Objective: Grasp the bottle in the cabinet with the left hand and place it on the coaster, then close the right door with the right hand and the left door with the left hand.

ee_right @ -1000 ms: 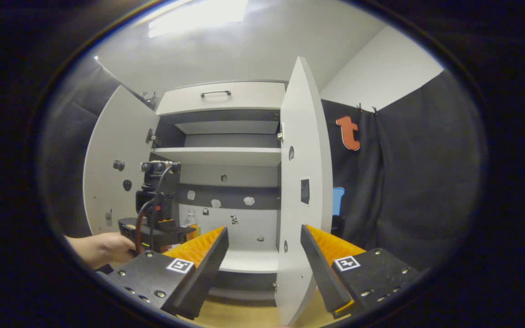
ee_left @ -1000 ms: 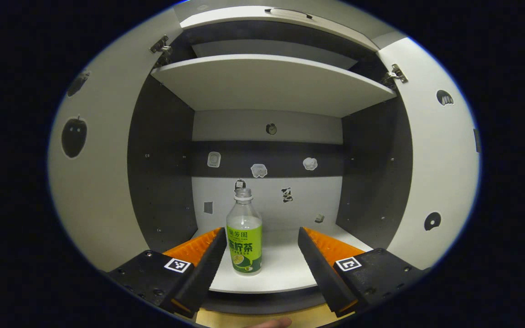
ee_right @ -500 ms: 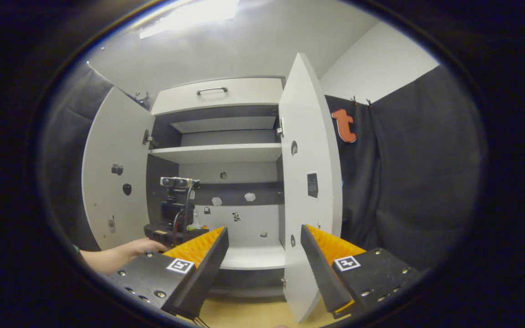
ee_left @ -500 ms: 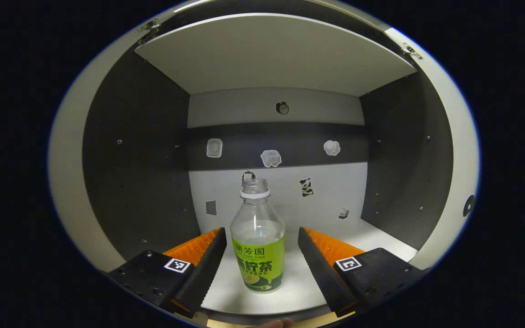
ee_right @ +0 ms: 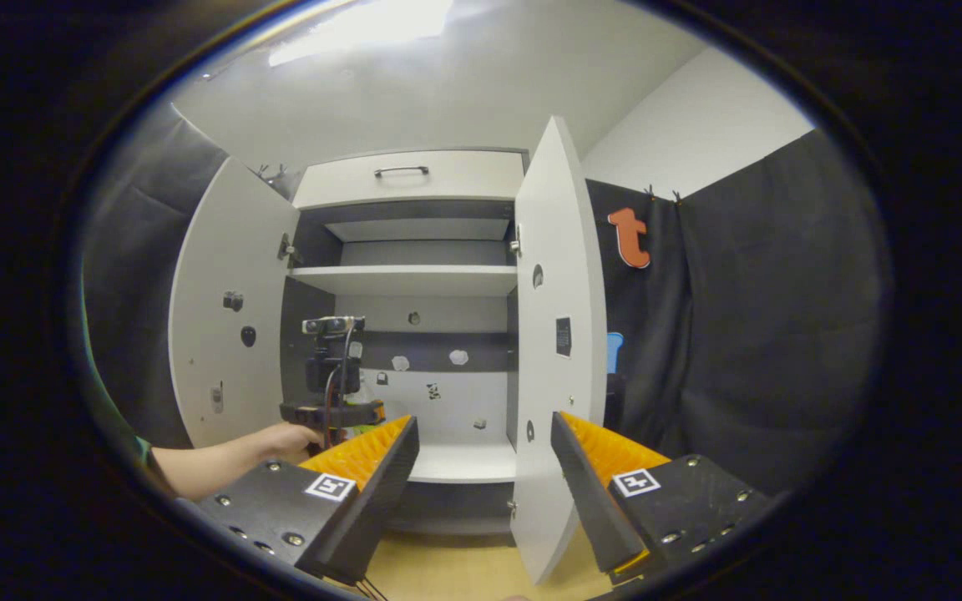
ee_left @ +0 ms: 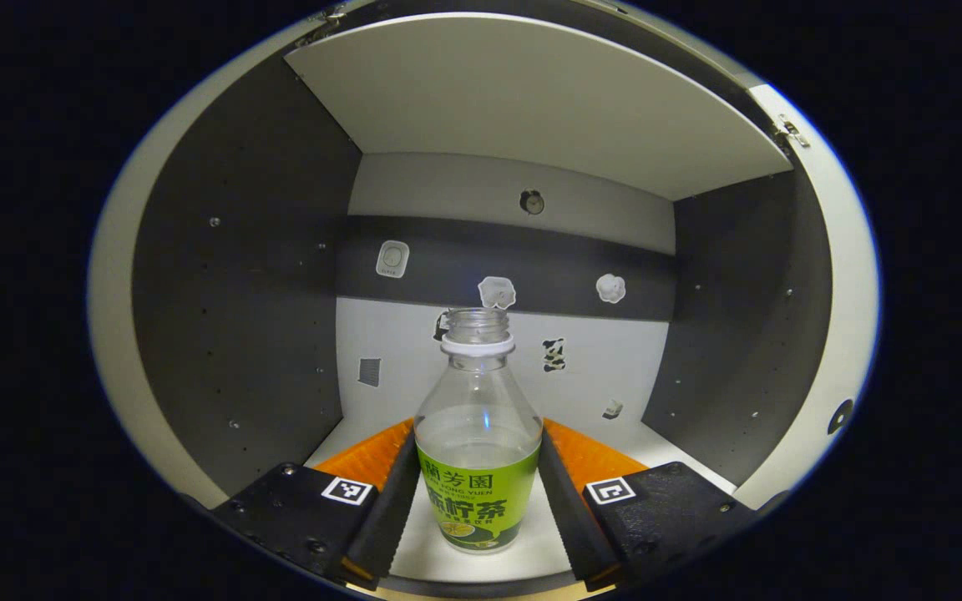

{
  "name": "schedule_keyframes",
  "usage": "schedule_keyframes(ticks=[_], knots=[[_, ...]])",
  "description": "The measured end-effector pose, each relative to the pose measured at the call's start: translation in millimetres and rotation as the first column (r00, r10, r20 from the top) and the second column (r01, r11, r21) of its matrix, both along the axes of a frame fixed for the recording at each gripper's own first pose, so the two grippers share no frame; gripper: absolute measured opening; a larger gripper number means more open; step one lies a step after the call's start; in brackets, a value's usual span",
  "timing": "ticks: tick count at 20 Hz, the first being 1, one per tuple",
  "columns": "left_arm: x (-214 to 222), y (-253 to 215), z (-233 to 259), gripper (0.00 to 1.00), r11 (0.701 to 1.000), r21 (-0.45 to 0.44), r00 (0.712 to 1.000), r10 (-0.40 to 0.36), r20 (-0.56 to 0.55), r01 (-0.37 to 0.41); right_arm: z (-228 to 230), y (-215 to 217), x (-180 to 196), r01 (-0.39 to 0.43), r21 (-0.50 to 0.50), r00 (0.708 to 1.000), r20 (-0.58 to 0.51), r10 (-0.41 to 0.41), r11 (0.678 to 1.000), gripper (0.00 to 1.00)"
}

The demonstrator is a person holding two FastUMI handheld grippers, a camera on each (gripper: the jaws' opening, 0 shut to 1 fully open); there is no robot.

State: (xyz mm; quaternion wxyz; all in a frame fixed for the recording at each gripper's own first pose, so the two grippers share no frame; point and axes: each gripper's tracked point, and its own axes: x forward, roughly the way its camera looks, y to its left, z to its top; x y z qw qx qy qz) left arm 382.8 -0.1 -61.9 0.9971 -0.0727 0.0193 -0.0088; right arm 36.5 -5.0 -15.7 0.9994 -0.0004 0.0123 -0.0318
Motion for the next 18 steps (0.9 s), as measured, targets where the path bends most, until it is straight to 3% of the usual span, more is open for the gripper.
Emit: schedule_keyframes(ticks=[3, 7, 18], knots=[[-35.0, -4.7, 16.0, 0.78, 1.0, 0.017, 1.0, -0.018, 0.022, 0.017, 2.7, -4.1, -12.5, -0.011, 0.021, 1.0, 0.002, 0.011, 1.0, 0.96], [-91.6, -9.0, 29.3, 0.78, 0.999, -0.025, 0.999, -0.042, 0.021, 0.043, 7.7, -4.6, -37.7, -0.038, 0.034, 0.999, 0.016, 0.038, 0.999, 0.96], [-238.2, 24.7, 25.3, 0.75, 0.999, 0.003, 0.998, 0.034, 0.047, -0.034, 12.6, 2.8, -98.6, -0.146, 0.093, 0.989, 0.047, 0.142, 0.985, 0.94]])
